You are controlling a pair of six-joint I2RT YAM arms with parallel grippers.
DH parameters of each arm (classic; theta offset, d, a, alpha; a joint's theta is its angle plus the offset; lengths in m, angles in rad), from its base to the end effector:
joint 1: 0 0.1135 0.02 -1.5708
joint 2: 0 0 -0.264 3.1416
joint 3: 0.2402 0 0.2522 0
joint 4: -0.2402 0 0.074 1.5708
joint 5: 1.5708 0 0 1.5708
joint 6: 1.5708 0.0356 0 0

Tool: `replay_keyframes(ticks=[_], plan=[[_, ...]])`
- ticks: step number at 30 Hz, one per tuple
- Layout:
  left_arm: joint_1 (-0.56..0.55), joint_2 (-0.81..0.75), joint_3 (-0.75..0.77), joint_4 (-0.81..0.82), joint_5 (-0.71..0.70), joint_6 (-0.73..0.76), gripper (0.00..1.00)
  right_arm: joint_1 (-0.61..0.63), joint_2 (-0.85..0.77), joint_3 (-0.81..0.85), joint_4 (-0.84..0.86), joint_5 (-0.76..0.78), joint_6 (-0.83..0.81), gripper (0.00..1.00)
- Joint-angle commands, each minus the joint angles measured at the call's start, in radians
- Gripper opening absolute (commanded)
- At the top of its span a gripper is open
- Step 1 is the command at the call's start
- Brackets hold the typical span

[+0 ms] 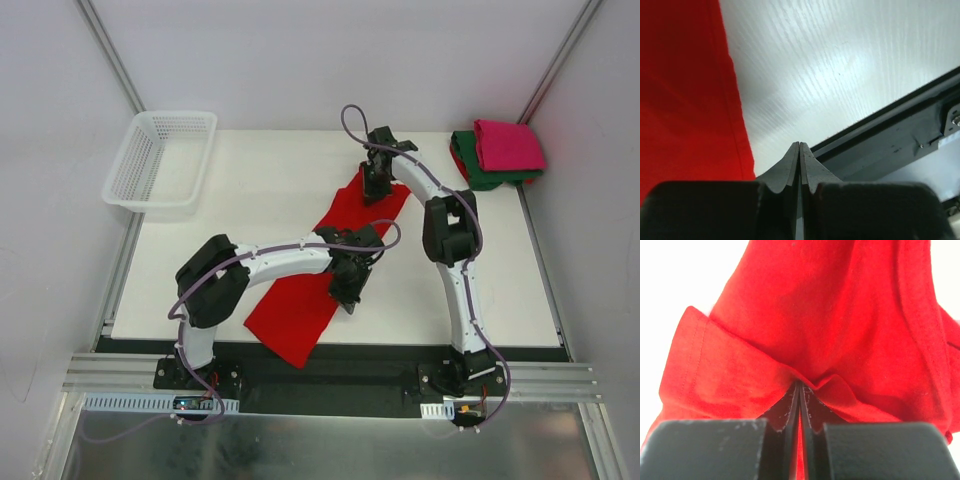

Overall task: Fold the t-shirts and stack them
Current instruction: Rotate the tshirt 90 degrees

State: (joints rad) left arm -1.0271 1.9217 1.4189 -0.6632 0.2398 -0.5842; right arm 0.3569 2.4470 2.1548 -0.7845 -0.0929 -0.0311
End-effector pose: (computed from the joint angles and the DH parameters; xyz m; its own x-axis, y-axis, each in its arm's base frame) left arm 0.1982 -0.3442 0.1961 -0.8818 0.4232 -0.2081 0.4716 0.7862 -0.3993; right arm 0.4923 0.1871 0.1730 -0.8124 -0.3360 -0.4765 -0.4145 0.9076 0.0669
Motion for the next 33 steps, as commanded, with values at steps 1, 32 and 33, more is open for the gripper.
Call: replay_keyframes(ticks=[1, 32, 33], plan=[[0.008, -0.114, 0.011, -0.016, -0.17, 0.018, 0.0, 0.013, -0.104, -0.116, 0.068, 0.044, 0.014, 0.05], [0.258, 0.335, 0.526, 0.335, 0.033, 0.526, 0.0, -0.027, -1.355, -0.924, 0.036, 0.242, 0.151, 0.41], [0.268, 0.353, 0.54, 0.335, 0.033, 0.524, 0.0, -0.026, -1.368, -0.94, 0.018, 0.243, 0.151, 0.41]])
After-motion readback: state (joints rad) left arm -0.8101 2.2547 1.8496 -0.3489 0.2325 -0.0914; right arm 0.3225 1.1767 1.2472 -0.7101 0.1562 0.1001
